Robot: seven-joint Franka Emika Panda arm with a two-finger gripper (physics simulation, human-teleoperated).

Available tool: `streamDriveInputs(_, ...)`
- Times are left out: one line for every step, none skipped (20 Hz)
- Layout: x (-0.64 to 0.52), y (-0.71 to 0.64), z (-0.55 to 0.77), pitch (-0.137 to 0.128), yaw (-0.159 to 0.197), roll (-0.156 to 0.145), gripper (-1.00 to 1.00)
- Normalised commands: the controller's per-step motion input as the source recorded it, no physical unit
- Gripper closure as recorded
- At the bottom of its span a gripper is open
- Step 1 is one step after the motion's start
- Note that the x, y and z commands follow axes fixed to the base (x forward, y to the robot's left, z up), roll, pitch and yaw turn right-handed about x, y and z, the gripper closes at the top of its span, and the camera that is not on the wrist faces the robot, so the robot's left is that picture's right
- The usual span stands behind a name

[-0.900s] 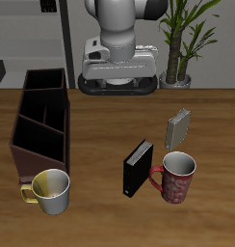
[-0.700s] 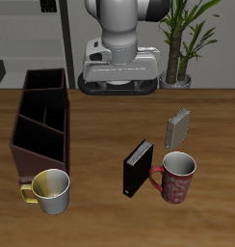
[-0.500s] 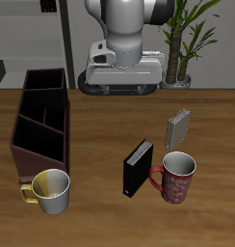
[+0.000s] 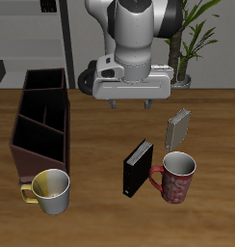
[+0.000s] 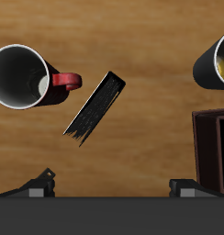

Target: Place the black book into the right desk caddy's front compartment and place the yellow book into the right desk caddy's right compartment and place the red mug into the right desk caddy's left compartment

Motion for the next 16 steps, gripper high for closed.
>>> streamDriveInputs(-0.03, -0.07, -0.01, 0.0, 0.0, 0.0, -1.0)
streamDriveInputs(0.84, -0.01, -0.51, 0.022, -0.091, -0.19, -1.0)
streamDriveInputs(-0.05, -0.07, 0.0, 0.0, 0.0, 0.0, -1.0)
streamDriveInputs(0.48, 0.05, -0.44, 0.075, -0.08, -0.036, -1.0)
streamDriveInputs(0.28, -0.08, -0.32, 0.029, -0.09, -0.109, -1.0)
streamDriveInputs(0.22, 0.06, -0.36, 0.024, -0.084, -0.015, -1.0)
streamDriveInputs(0.11, -0.08, -0.19, -0.044, -0.027, -0.043, -1.0)
streamDriveInputs(0.24, -0.04, -0.44, 0.044, -0.138, -0.048, -1.0)
streamDriveInputs(0.22, -0.02, -0.28, 0.036, -0.09, -0.031, -1.0)
streamDriveInputs(0.01, -0.1, -0.1, -0.039, -0.074, -0.053, -1.0)
streamDriveInputs(0.14, 0.27, -0.32, 0.007, 0.009, 0.138, -1.0)
streamDriveInputs(0.07, 0.04, -0.22, 0.012, -0.05, -0.007, -1.0)
streamDriveInputs(0.01, 0.11, -0.23, 0.0, -0.025, 0.052, -1.0)
streamDriveInputs(0.07, 0.05, -0.15, -0.022, -0.018, 0.004, -1.0)
streamDriveInputs(0.07, 0.07, -0.22, 0.046, -0.159, 0.033, -1.0)
streamDriveInputs(0.07, 0.07, -0.17, -0.061, -0.053, -0.015, -1.0)
